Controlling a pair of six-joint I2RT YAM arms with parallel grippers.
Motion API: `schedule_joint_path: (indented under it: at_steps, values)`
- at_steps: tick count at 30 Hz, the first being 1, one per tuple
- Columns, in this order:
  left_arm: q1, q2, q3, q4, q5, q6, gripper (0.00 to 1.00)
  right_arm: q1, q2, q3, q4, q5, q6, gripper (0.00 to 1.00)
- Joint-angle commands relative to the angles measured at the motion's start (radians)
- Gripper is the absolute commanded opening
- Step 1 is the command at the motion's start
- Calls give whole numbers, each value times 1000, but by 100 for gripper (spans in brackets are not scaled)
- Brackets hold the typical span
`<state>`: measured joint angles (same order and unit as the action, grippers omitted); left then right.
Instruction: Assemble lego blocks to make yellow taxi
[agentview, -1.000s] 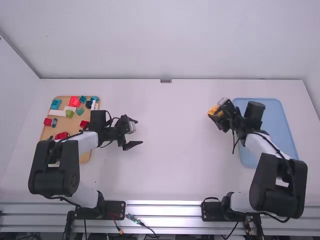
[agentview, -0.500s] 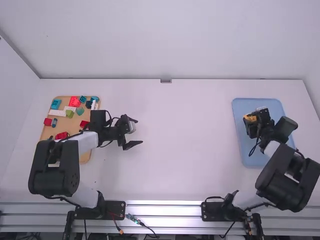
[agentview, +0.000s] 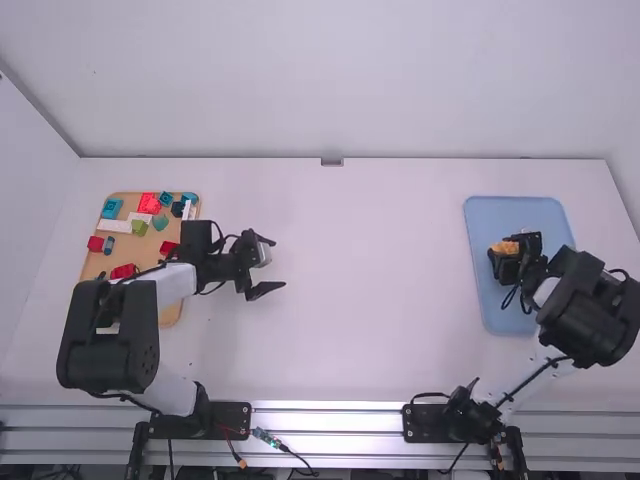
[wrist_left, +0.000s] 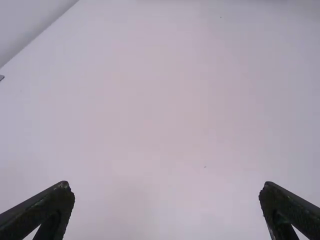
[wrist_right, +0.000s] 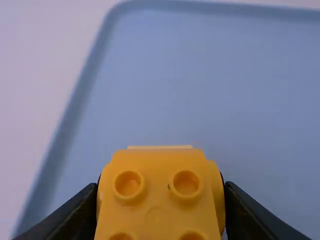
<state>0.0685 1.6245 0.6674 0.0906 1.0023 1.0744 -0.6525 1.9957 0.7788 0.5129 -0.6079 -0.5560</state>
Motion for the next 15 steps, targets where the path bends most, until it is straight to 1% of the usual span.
schedule_joint_path:
  at_steps: [1,2,3,4,5,6,7,8,11,15]
  values:
    - [3,-15,-10,-6,27,15,99,-3,29,34,-2,-3,17,22]
    - [3,-15,-10,-8,26,15,99,1,28,34,-4,4,14,33]
    - [3,-15,-10,-8,26,15,99,4,27,33,-3,3,13,48]
    - [4,-15,-10,-8,26,15,99,6,27,32,1,3,14,58]
    - [4,-15,-11,-7,26,15,99,6,27,33,3,3,14,62]
    - [3,-15,-11,-5,26,15,99,5,25,33,2,3,14,75]
    - [4,-15,-14,-4,26,16,99,3,15,33,-13,3,14,91]
    - [3,-15,-14,-4,26,16,99,3,7,32,-25,4,14,99]
    - [3,-15,-14,-5,26,15,99,5,-23,34,-64,4,10,99]
    - [4,-15,-14,-5,27,15,99,7,-112,34,-158,3,10,99]
